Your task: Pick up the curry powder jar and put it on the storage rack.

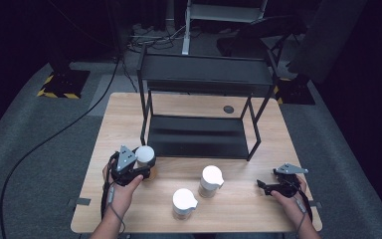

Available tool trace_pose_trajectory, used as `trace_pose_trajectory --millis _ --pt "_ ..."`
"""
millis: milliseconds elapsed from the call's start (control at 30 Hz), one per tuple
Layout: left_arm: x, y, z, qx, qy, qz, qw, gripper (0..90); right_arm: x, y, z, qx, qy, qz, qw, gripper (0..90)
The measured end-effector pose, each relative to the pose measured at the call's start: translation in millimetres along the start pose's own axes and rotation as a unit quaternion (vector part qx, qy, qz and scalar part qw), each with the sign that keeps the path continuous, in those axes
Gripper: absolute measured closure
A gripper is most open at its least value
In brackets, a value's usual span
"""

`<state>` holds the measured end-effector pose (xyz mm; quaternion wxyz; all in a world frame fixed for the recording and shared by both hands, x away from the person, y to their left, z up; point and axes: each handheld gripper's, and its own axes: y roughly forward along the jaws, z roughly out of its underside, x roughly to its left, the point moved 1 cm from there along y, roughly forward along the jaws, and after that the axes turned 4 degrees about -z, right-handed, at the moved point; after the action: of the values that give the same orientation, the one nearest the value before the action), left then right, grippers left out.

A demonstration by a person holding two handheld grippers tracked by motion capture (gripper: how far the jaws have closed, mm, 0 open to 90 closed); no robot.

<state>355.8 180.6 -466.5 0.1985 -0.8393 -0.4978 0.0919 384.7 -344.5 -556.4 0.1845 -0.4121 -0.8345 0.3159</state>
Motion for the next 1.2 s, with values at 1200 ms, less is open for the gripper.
trace_pose_trajectory --millis 1200 --pt "-5.1 27.8 -55.4 -0.017 0.005 0.038 0.9991 33.1 -0.3 0.6 -0.4 0.0 0.0 0.0 1.0 9.2"
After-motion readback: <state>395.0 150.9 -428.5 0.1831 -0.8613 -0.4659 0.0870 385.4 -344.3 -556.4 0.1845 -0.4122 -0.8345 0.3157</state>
